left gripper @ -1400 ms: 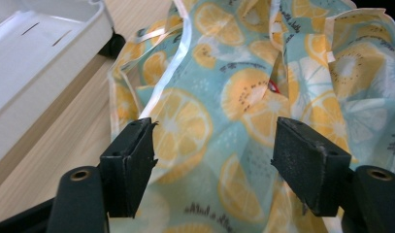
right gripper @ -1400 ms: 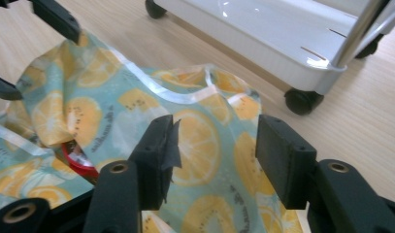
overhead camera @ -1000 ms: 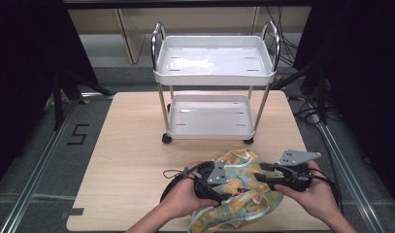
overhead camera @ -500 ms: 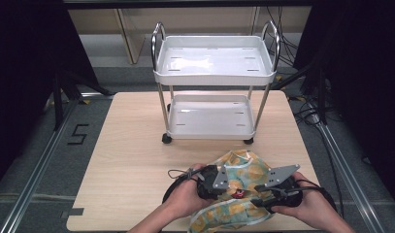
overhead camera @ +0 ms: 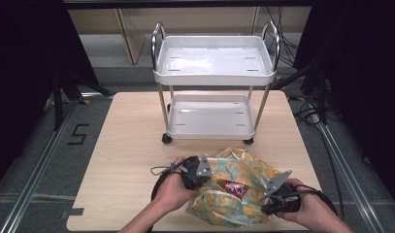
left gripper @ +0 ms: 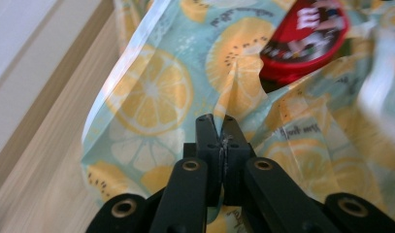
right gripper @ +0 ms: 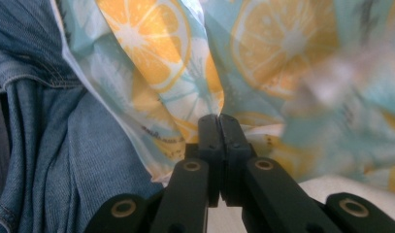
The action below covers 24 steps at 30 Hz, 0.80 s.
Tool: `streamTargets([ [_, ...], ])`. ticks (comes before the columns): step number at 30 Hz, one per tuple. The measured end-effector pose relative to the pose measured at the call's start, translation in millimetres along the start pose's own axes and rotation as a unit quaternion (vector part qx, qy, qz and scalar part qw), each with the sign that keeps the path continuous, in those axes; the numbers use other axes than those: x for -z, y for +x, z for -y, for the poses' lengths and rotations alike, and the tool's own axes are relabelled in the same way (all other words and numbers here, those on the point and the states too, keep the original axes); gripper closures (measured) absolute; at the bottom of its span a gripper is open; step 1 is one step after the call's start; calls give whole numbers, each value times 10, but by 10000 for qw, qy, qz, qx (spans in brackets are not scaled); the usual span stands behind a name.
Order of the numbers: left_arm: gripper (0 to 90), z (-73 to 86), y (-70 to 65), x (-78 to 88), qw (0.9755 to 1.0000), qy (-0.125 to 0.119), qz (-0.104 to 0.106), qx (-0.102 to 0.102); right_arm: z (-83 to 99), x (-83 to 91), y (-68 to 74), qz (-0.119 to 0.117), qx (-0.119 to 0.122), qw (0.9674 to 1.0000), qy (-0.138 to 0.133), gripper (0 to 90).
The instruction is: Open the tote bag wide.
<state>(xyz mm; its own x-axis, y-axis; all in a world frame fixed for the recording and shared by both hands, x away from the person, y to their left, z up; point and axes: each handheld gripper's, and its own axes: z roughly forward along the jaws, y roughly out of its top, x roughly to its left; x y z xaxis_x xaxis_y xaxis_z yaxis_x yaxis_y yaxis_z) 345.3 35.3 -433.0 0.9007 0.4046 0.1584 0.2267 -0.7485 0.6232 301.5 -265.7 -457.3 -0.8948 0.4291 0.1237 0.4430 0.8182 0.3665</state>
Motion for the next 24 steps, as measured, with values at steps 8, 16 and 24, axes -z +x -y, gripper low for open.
streamTargets([
  [8,877,110,203,6,9968,-213,-464,615,10,-70,-2,-90,-81,9998,161,900],
  [16,635,65,170,146,9946,-563,-631,607,-14,-8,13,-12,2,10000,46,754],
  [24,455,-152,-177,350,9918,-1273,42,94,-76,352,58,366,-360,9962,-708,536],
])
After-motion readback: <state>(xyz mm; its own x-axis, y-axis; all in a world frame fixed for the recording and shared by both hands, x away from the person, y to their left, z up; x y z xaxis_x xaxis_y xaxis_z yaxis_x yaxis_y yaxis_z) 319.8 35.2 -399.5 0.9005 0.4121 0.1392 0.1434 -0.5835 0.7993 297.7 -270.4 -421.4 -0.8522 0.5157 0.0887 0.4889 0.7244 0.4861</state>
